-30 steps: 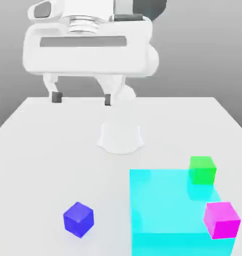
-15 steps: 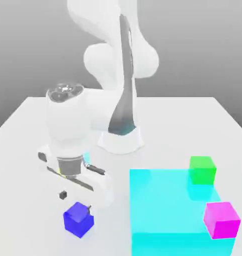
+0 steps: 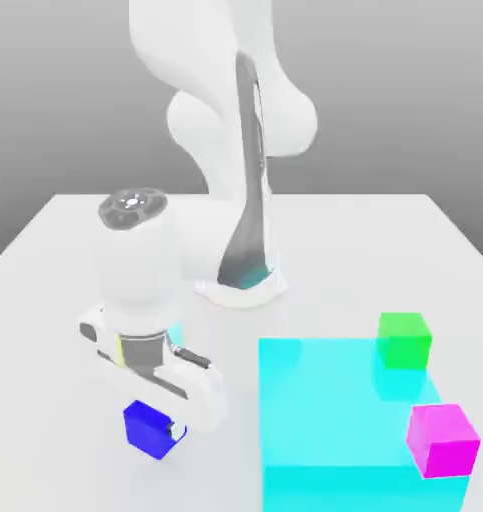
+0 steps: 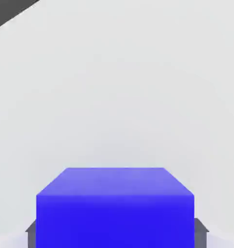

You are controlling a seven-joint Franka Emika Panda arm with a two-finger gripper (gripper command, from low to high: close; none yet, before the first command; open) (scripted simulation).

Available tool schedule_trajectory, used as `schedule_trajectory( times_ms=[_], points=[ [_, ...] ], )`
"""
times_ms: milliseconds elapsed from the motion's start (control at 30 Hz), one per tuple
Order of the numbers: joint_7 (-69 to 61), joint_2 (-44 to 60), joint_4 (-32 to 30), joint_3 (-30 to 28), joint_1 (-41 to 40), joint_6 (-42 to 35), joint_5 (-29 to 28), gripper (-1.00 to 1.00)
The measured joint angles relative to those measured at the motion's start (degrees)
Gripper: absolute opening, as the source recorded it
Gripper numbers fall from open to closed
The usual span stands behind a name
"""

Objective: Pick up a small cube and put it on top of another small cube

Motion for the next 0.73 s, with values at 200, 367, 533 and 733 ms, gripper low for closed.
schedule_trajectory(
  times_ms=[200, 367, 533, 733],
  points=[
    [-2.84, -12.29, -0.43, 6.58, 13.75, -11.54, 2.19, -1.0],
    [-6.04, -22.28, -0.68, 12.88, 22.59, -21.14, 5.11, -1.0],
    [-7.75, -25.57, -2.01, 17.91, 29.0, -23.13, 6.7, -1.0],
    [-7.05, -20.93, -3.87, 19.02, 28.78, -16.68, 5.89, 1.0]
  ],
)
